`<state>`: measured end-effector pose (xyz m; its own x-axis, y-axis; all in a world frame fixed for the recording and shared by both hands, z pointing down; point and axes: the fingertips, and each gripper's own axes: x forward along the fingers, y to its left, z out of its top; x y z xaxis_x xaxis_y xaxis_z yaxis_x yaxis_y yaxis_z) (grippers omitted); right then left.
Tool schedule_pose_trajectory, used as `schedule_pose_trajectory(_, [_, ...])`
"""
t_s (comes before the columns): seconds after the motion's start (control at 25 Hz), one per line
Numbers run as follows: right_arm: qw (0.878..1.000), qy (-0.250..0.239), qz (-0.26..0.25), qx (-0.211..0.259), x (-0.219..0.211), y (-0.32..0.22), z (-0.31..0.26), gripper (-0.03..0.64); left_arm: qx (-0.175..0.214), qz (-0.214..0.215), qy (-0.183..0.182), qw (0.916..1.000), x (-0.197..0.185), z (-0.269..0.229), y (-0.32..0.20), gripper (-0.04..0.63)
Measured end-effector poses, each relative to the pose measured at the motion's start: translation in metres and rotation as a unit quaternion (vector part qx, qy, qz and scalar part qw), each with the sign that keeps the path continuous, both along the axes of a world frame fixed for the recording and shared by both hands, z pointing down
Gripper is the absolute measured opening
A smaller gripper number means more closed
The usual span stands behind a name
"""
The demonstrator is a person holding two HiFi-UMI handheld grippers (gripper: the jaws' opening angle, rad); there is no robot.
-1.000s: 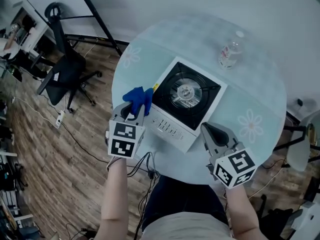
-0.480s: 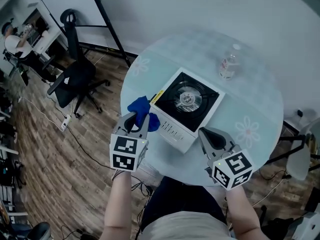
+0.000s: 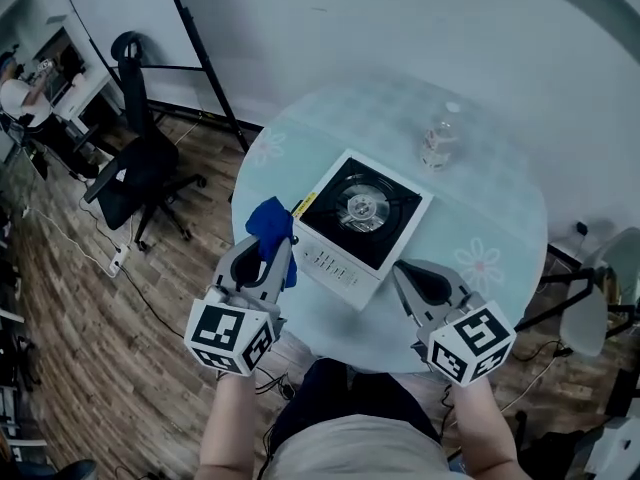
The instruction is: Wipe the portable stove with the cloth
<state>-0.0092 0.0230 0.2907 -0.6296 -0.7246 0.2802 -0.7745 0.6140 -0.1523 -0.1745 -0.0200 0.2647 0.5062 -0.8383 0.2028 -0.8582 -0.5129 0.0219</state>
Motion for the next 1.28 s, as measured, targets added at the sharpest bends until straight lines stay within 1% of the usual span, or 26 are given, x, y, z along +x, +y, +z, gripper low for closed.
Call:
schedule_pose_trajectory(0.12, [1.0,0.005,-0.005,0.013,-0.004,0.005,-0.012,0.021,0.009,0.032,0.028,0.9991,0.008,-0.014,0.009,0.081])
schedule_pose_trajectory(0.24, [1.0,0.012,-0.002,0.024,-0.003,0.007,-0.02,0.021,0.006,0.069,0.04,0.9968,0.019,-0.016,0.018,0.081])
schedule_pose_trajectory(0.48, [0.999,0.01,0.021,0.043,0.005,0.007,-0.034,0.021,-0.005,0.129,0.034,0.9911,0.037,-0.012,0.037,0.081])
schedule_pose_trajectory(0.56, [0.998,0.01,0.022,0.049,0.004,0.01,-0.034,0.021,-0.006,0.142,0.025,0.9895,0.04,-0.011,0.042,0.081])
schedule_pose_trajectory(0.68, [0.999,0.015,0.024,0.045,0.0,0.015,-0.029,0.021,-0.006,0.159,0.02,0.9871,0.045,-0.01,0.051,0.081])
schedule_pose_trajectory(0.88, [0.999,0.018,0.02,0.037,-0.011,0.02,-0.022,0.021,-0.014,0.174,0.003,0.9847,0.051,0.0,0.06,0.081])
schedule_pose_trajectory(1.12, [0.999,0.022,0.013,0.03,-0.019,0.022,-0.017,0.021,-0.026,0.176,0.006,0.9841,0.053,0.005,0.063,0.081])
schedule_pose_trajectory(1.28, [0.999,0.026,0.011,0.029,-0.021,0.022,-0.015,0.021,-0.037,0.178,0.015,0.9832,0.054,0.012,0.066,0.081])
